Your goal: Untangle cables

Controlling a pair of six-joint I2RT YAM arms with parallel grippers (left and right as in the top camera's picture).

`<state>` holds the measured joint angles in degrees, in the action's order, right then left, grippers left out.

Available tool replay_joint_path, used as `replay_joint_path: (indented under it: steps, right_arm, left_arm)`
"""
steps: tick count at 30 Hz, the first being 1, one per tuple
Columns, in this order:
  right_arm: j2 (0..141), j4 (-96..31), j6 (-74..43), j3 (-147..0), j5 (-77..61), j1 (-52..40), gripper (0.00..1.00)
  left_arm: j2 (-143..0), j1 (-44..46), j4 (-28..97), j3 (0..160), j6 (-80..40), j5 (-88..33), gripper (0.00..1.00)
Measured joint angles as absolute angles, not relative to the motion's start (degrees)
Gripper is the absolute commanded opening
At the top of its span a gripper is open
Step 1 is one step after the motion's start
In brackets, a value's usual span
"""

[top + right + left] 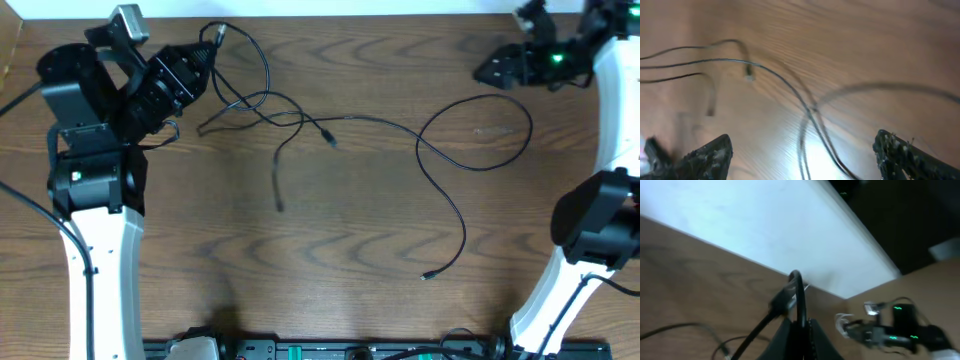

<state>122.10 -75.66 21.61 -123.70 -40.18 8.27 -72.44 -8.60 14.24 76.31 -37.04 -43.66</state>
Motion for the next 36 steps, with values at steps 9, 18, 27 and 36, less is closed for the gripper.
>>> replay_joint_path:
  steps: [9,18,27,36]
  right_arm:
    - [122.13,-72.38,28.91,-123.7,-43.59,-5.98,0.92]
    - [122.1,-73.38,32.99,-123.7,-48.34,-10.76,0.91]
    - [117.6,-71.72,38.83,-123.7,-58.28,-13.47,0.92]
    - [117.93,-60.95,37.39,-123.68,-53.67,-25.19,0.89]
  left_arm:
    - [-69.28,-8.6,6.44,76.31,-44.29,-49.91,0.07]
    - [-68.99,-8.6,-2.9,76.31,-44.56,-54.43,0.07]
    - [-68.99,-8.6,-4.43,76.31,-43.27,-55.42,0.07]
    - [-68.99,-8.6,-4.36,76.31,-43.44,-55.46,0.07]
